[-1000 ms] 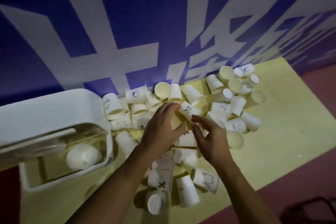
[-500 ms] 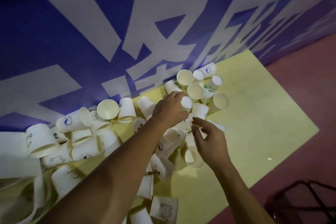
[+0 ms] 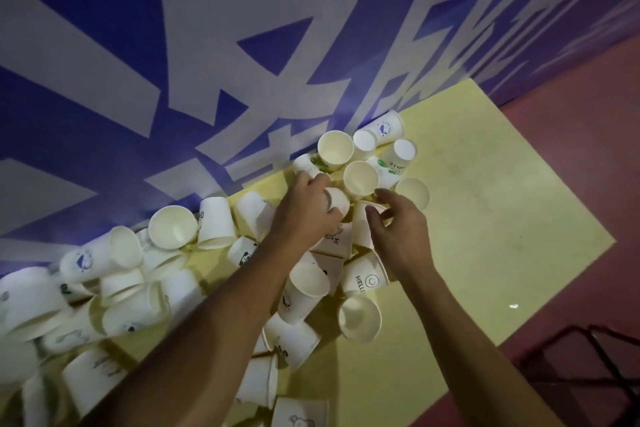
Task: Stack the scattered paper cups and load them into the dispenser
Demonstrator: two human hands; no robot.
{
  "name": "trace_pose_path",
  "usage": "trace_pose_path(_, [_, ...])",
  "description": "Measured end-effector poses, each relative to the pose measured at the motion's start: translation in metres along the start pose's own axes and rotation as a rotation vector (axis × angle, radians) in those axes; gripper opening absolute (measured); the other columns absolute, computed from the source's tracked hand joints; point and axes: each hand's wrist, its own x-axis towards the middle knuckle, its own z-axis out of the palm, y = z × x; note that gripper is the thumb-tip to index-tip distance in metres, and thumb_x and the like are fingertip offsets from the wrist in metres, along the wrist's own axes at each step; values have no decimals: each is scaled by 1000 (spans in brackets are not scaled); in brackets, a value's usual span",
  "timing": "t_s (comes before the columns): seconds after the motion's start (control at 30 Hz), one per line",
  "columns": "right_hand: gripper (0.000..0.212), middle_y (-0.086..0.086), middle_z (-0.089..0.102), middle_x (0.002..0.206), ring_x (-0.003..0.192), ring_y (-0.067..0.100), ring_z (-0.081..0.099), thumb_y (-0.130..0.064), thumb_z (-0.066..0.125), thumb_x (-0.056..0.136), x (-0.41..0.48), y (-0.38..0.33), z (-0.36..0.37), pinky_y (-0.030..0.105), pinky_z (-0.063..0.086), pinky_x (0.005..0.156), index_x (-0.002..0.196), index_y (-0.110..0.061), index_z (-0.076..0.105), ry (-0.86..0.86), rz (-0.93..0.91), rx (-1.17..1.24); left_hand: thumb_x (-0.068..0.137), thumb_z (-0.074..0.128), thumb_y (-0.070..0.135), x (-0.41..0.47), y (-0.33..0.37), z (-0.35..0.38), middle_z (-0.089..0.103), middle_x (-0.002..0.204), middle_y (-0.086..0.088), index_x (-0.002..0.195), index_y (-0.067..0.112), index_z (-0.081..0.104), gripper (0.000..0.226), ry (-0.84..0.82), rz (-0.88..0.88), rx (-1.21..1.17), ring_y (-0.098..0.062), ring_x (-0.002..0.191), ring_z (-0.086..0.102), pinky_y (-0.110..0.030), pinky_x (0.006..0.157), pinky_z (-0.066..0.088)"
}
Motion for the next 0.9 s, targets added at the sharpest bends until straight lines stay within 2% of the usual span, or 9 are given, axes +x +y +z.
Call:
trace_pose_path(0.13, [62,6,59,138,118,26,60,-41,78,87,33,-15,7,38,49,92,139,-16,55,-12,-37,-151,81,77,35,-35,-28,-19,57,116,-1,115,24,49,45,61,-338,-578,-18,97,62,-29,75,57])
trace_pose_path(0.17, [69,5,56,141,120,27,58,-45,79,84,40,-19,11,41,50,91,141,-18,51,-46,-29,-193,79,78,35,-41,-36,-20,60,116,-7,111,21,49,46,36,-427,-778,-23,97,65,-35,76,60])
trace_pose_path(0.23, [79,3,48,148,124,28,57,-49,80,82,52,-24,19,43,51,88,146,-21,43,-130,9,-295,80,76,25,-51,-51,-18,57,126,-22,109,15,47,43,11,-560,-1186,-34,107,65,-49,90,58])
trace_pose_path(0.3, [80,2,48,146,122,29,58,-49,80,81,60,-23,27,44,52,85,146,-23,41,-160,30,-364,87,69,5,-57,-60,-19,50,134,-25,120,16,45,41,-26,-606,-1506,-42,115,61,-53,97,55])
trace_pose_path(0.4, [71,4,52,138,115,30,61,-45,79,83,63,-16,35,40,50,77,141,-22,44,-144,17,-386,90,60,-3,-66,-66,-25,47,140,-14,146,33,43,70,-133,-566,-1701,-44,121,59,-51,92,55])
trace_pose_path(0.53, [75,5,55,133,109,30,62,-48,82,79,49,-16,31,40,54,75,140,-21,47,-32,-84,-325,80,66,6,-69,-70,-32,38,155,-10,151,43,43,83,-236,-507,-1713,-42,129,54,-52,101,53])
trace_pose_path(0.67, [79,4,55,139,115,25,59,-56,80,79,11,-33,26,40,56,83,143,-21,50,30,-185,-217,90,69,4,-70,-71,-36,43,153,-3,153,51,34,86,-272,-371,-1461,-31,133,53,-56,109,46])
trace_pose_path(0.8, [76,-1,52,138,116,16,53,-56,78,81,-22,-56,27,30,48,86,142,-21,51,-5,-185,-88,82,83,15,-80,-71,-42,49,146,6,146,61,32,94,-273,-222,-1102,-24,131,55,-52,103,53])
trace_pose_path(0.9, [77,-4,53,134,112,9,51,-58,79,80,-40,-67,31,26,45,86,142,-22,51,-34,-234,-22,76,88,29,-98,-79,-55,60,137,2,140,53,40,83,-127,-230,-1065,-23,120,63,-45,94,59])
